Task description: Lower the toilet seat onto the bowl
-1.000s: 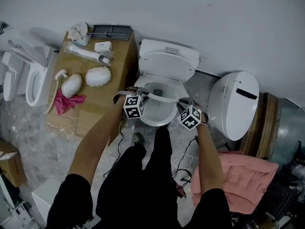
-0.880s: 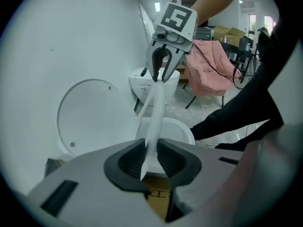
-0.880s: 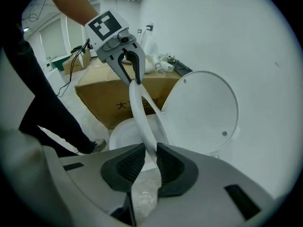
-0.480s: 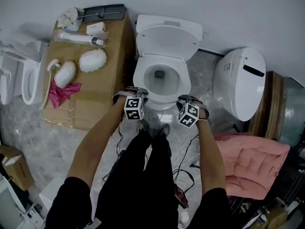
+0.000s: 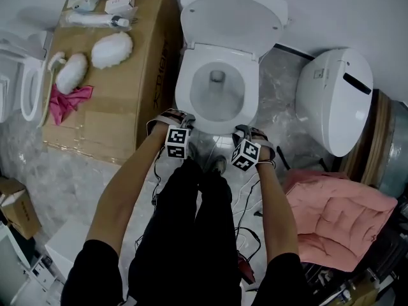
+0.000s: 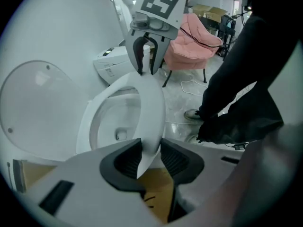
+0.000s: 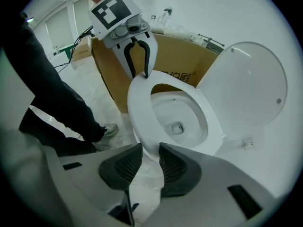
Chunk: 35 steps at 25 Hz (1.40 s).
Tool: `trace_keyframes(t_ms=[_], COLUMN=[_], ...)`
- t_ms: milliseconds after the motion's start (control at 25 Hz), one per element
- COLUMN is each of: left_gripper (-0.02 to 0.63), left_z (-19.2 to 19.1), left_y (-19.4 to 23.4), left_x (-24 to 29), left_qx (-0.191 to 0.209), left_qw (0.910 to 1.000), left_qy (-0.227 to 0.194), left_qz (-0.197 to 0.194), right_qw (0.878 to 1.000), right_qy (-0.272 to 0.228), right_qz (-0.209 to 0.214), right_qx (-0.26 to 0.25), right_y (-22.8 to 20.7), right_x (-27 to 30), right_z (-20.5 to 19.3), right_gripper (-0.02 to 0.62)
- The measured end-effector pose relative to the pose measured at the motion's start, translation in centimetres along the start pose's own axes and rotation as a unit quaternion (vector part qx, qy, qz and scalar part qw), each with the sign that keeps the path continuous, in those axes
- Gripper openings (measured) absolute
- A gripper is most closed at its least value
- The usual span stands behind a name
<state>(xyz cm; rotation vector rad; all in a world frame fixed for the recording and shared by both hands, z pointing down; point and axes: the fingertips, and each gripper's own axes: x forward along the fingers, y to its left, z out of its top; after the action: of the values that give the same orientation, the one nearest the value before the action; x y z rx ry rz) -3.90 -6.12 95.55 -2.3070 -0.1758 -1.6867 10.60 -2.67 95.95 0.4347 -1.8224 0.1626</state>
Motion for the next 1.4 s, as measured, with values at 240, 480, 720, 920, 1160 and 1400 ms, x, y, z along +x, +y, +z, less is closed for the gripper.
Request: trace_keyframes(t_ms=[240,480,720,920,1160,1400], left_gripper=[0.133,0.135,0.135,0.138,0.187,0.046], left_z=[-1.7,-3.2,-4.1,-4.2,-3.7,2.2], left_y=[-2.5,-3.9,-4.2,-4.4,-5.2,-1.8], left_x=[5.7,10.2,12.9,13.4,9.4,-7.6], left_qx=[0.022,0.025,0.006,-0.04,-0.173,-0.446], left_qw=[0.9995,0.9994,0.9996,0.9992,0.9846,0.8795], left_qy=[0.018,0.019,0.02,0.01,0.012,-0.146], left_qz=[0.014,0.011,0.018,-0.001,-0.02,0.076], right_qw=[1.0,1.0,1.0,1.0,0.993,0.911], right_qy=[-0.004,-0.004,0.003,0.009,-0.023,-0.175], right_qz=[-0.012,-0.014,-0.012,0.008,-0.008,-0.089], right_qx=[-0.009,-0.003,0.013,0.007,0.114,0.362], right_y=[2.2,3.2,3.2,2.9,1.3,-3.7], right_x=[5.7,10.4,13.0,13.4,8.4,-9.7], right_z=[-1.9,-3.3,-3.8,-3.6,-1.6,4.3], right_gripper=[0.124,0.125,0.132,0.147,0.143,0.082])
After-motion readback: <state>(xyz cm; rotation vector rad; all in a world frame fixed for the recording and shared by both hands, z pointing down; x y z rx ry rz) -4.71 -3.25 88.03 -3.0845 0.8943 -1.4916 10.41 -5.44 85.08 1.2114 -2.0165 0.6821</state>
